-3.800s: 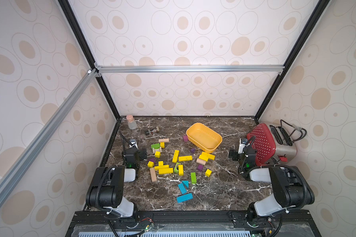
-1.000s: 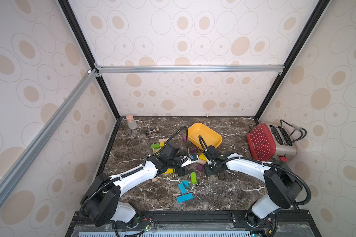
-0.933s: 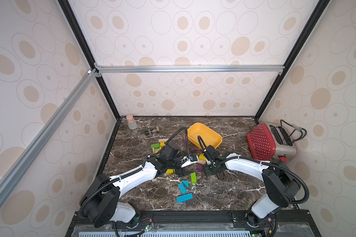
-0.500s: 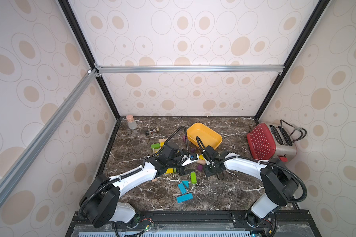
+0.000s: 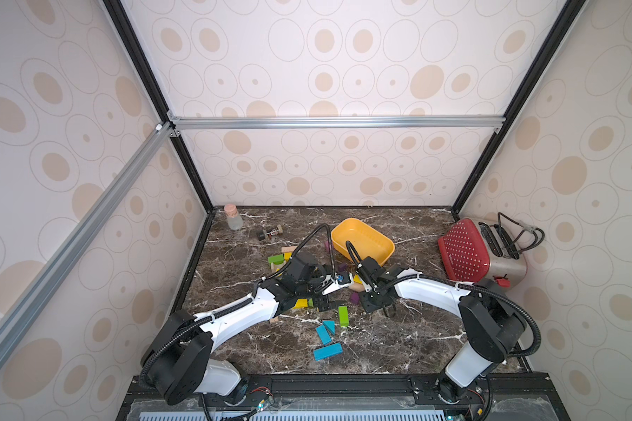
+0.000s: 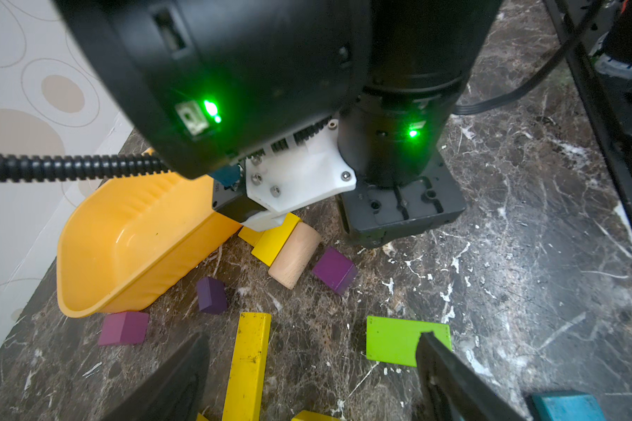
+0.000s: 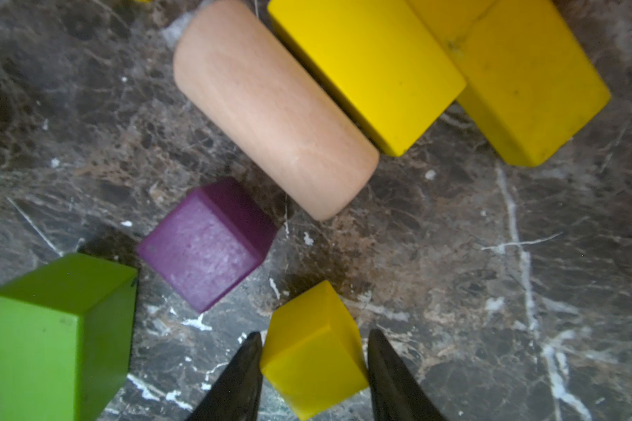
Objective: Pick out the yellow building blocks
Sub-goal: Pick up the building block from the center of the board.
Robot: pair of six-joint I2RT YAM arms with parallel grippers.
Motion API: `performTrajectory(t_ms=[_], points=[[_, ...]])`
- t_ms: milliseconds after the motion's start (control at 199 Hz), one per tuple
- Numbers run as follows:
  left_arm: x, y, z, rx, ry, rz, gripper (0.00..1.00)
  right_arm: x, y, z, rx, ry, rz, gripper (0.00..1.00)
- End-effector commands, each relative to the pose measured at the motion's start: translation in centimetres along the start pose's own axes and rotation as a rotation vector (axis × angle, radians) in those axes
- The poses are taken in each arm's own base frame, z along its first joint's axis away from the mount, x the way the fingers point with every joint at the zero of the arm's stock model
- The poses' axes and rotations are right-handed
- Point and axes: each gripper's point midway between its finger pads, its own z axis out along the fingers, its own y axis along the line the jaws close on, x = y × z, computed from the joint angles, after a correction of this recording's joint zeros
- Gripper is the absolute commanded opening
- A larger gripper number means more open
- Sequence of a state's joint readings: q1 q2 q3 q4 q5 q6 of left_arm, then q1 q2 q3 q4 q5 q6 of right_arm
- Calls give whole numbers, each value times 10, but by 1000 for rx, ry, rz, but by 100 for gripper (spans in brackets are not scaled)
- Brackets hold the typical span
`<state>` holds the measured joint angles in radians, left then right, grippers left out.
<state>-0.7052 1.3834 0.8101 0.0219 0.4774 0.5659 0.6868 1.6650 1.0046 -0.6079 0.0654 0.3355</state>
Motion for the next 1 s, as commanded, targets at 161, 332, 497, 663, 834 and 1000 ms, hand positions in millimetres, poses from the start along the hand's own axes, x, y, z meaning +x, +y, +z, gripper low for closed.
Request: performTrajectory(t_ms=[161,332,497,663,834,1000], points=[[-19,7,-11,-20,-33,43,88,4,4,5,9,50,-43,52],[-22,7,-14,-19,-39,44,88,5,3,4,13,51,-44,47],[-26,8,-16,-23,-46,46,88,8,3,5,11,62,-34,40],[-31,8,-20,-30,-59,54,88,11,4,4,4,74,-30,32],[-33,9,-23,-33,-60,58,89,10,5,1,1,72,-30,26],[-35,11,-26,-45,-60,60,89,9,5,-1,-4,69,-23,22]])
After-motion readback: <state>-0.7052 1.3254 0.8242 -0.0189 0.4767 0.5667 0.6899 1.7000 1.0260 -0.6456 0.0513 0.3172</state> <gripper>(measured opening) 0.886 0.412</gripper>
